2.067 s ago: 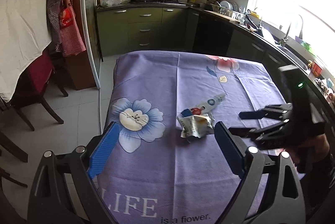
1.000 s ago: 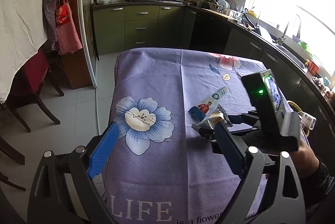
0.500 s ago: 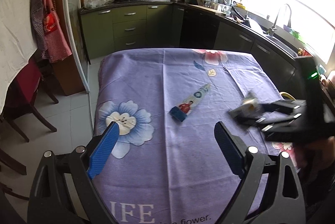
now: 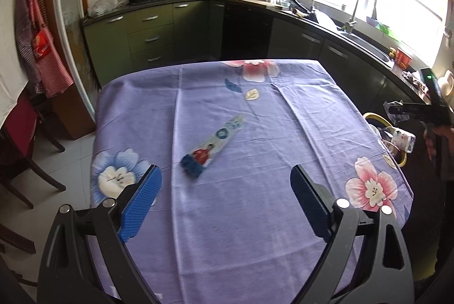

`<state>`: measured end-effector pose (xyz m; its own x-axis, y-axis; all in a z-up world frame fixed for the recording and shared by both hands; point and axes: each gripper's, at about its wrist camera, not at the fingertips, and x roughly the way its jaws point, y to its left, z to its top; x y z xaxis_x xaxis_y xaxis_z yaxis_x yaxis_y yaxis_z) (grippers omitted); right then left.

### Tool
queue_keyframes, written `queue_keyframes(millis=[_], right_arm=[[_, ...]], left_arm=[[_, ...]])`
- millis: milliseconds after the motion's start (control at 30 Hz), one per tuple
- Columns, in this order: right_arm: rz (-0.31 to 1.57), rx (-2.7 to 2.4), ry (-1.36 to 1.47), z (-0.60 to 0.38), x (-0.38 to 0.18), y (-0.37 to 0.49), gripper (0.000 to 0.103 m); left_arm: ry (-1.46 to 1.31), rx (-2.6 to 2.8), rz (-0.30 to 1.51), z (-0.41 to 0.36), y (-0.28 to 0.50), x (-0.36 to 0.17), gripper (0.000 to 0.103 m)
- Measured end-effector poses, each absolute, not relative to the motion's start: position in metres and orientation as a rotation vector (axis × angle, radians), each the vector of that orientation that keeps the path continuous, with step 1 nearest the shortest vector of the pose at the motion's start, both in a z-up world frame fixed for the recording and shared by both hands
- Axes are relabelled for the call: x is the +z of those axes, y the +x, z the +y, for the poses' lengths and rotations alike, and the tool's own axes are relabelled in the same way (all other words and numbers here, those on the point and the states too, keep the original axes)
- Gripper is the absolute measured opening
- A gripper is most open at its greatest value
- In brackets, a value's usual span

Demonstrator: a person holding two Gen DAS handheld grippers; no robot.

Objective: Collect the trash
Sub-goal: 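Carry the wrapper over the bin and open the right gripper, then grasp the white drink pouch with the left gripper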

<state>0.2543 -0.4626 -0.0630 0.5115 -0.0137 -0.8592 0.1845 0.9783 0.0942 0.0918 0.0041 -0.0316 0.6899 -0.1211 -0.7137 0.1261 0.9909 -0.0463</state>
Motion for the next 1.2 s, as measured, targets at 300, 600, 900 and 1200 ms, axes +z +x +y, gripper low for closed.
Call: queue_keyframes(millis=[300, 600, 900, 1200], right_arm=[[1.142, -0.244, 0.230, -0.533, -0.116, 0.296, 0.076], [1.084, -0.240, 0.251, -0.541, -0.098, 0.257, 0.083], [0.979, -0.096, 0.200, -0.477, -0.067, 0.181, 0.086], [0.976, 0.007, 0.181, -0.423, -0.070, 0.152, 0.086]], left_arm=[[0.065, -0.160, 0.811, -0.027, 0.094, -0.028, 0.087], [0.072, -0.172, 0.820, -0.034, 0.094, -0.030, 0.087], [0.090, -0.246, 0.846, -0.033, 0.096, -0.043, 0.087], [0.205, -0.405, 0.870, -0.013, 0.154, -0.065, 0.087]])
